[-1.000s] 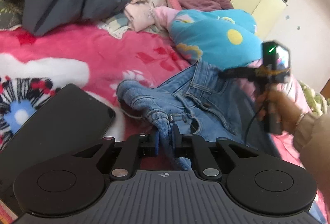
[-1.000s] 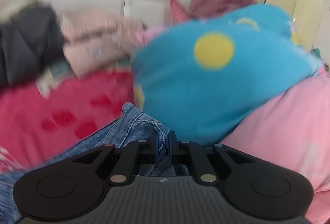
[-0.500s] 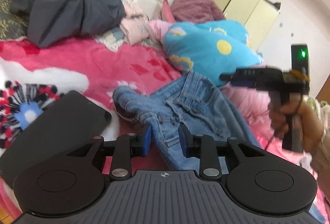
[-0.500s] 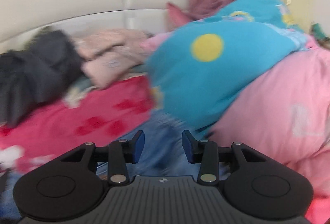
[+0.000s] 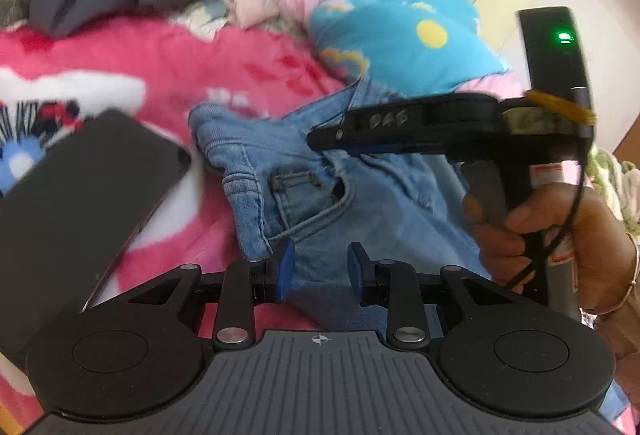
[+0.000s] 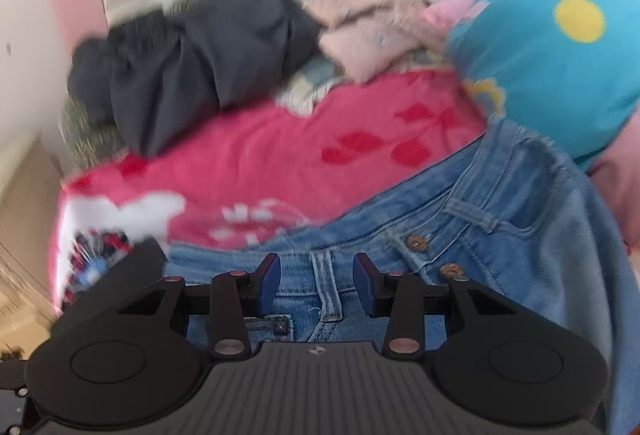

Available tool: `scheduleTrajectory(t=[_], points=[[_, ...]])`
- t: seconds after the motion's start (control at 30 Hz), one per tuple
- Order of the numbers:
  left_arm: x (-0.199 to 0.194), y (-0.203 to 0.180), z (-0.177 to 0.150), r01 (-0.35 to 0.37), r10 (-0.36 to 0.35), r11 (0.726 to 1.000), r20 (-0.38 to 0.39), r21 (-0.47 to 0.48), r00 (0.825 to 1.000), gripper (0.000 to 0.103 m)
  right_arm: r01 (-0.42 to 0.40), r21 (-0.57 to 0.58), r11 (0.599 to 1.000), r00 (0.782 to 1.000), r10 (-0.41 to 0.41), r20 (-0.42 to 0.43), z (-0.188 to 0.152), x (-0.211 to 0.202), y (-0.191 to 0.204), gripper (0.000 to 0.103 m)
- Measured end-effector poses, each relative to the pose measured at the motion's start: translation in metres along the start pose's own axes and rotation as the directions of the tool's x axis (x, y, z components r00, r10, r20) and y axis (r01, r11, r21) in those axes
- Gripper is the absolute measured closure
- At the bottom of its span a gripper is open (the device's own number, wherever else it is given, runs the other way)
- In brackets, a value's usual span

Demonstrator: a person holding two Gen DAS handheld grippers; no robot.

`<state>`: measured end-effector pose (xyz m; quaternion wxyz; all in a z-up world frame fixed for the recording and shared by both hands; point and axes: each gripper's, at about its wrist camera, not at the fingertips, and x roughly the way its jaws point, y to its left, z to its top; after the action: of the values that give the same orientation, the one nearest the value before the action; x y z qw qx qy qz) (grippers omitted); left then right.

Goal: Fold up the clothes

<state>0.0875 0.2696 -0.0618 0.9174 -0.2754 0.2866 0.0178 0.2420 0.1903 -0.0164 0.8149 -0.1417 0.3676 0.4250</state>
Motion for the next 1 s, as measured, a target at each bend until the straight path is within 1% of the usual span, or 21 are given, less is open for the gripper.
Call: scheduleTrajectory(t=[0.03, 0.13, 0.27, 0.37, 0.4, 0.43, 0.47, 0.53, 0.6, 0.67, 0.73, 0.8, 0.9, 1.0], points=[[0.001, 0.001, 0.0, 0.001, -0.001, 1.0, -0.002, -0.004, 1.0, 0.075, 0.026, -0.012, 1.0, 0.999, -0.026, -0.027, -0.002, 0.007, 0.002, 0.061], [0.002, 0.003, -0.001, 0.003, -0.003, 1.0, -0.009, -0.016, 1.0, 0.075, 0.055, -0.02, 0.998, 0.994, -0.057, -0.093, -0.009, 0.025, 0.002, 0.063], [0.007, 0.002, -0.001, -0.005, 0.004, 1.0, -0.012, -0.023, 1.0, 0.075, 0.067, -0.072, 0.995, 0.994, -0.073, -0.085, -0.016, 0.027, 0.011, 0.065], [0.006, 0.002, -0.002, -0.007, 0.007, 0.999, -0.009, -0.033, 1.0, 0.075, 0.079, -0.129, 0.989, 0.993, -0.089, -0.075, -0.018, 0.025, 0.019, 0.071], [0.006, 0.002, -0.002, -0.007, 0.006, 0.999, -0.007, -0.034, 1.0, 0.075, 0.081, -0.147, 0.986, 0.993, -0.092, -0.072, -0.018, 0.025, 0.022, 0.087], [0.006, 0.002, -0.002, -0.006, 0.006, 0.999, -0.006, -0.034, 1.0, 0.075, 0.079, -0.15, 0.986, 0.994, -0.09, -0.069, -0.017, 0.024, 0.024, 0.097], [0.005, 0.003, -0.002, -0.005, 0.005, 0.999, -0.005, -0.036, 1.0, 0.075, 0.079, -0.141, 0.987, 0.994, -0.089, -0.069, -0.015, 0.024, 0.025, 0.097], [0.006, 0.003, -0.002, -0.005, 0.004, 0.999, -0.005, -0.037, 1.0, 0.075, 0.082, -0.07, 0.994, 0.993, -0.088, -0.077, -0.011, 0.027, 0.022, 0.097], [0.006, 0.002, -0.002, -0.006, 0.006, 0.999, -0.004, -0.038, 1.0, 0.075, 0.061, 0.035, 0.998, 0.995, -0.057, -0.084, -0.008, 0.028, 0.01, 0.097], [0.006, 0.002, -0.002, -0.009, 0.009, 0.999, 0.0, -0.04, 1.0, 0.075, 0.031, 0.144, 0.989, 0.997, -0.021, -0.076, -0.006, 0.027, -0.003, 0.097], [0.005, 0.002, -0.001, -0.012, 0.013, 0.999, 0.005, -0.044, 1.0, 0.075, -0.022, 0.24, 0.971, 0.999, 0.032, -0.037, -0.006, 0.022, -0.014, 0.097], [0.005, 0.003, 0.0, -0.008, 0.009, 0.998, 0.011, -0.055, 1.0, 0.075, -0.085, 0.273, 0.958, 0.996, 0.081, 0.028, -0.006, 0.015, -0.021, 0.097], [0.005, 0.004, 0.001, -0.005, 0.006, 0.998, 0.011, -0.064, 1.0, 0.075, -0.172, 0.309, 0.935, 0.983, 0.143, 0.116, -0.006, 0.007, -0.029, 0.097], [0.006, 0.004, 0.002, -0.006, 0.007, 0.997, 0.014, -0.074, 1.0, 0.075, -0.186, 0.312, 0.932, 0.98, 0.155, 0.122, -0.003, 0.009, -0.027, 0.097]])
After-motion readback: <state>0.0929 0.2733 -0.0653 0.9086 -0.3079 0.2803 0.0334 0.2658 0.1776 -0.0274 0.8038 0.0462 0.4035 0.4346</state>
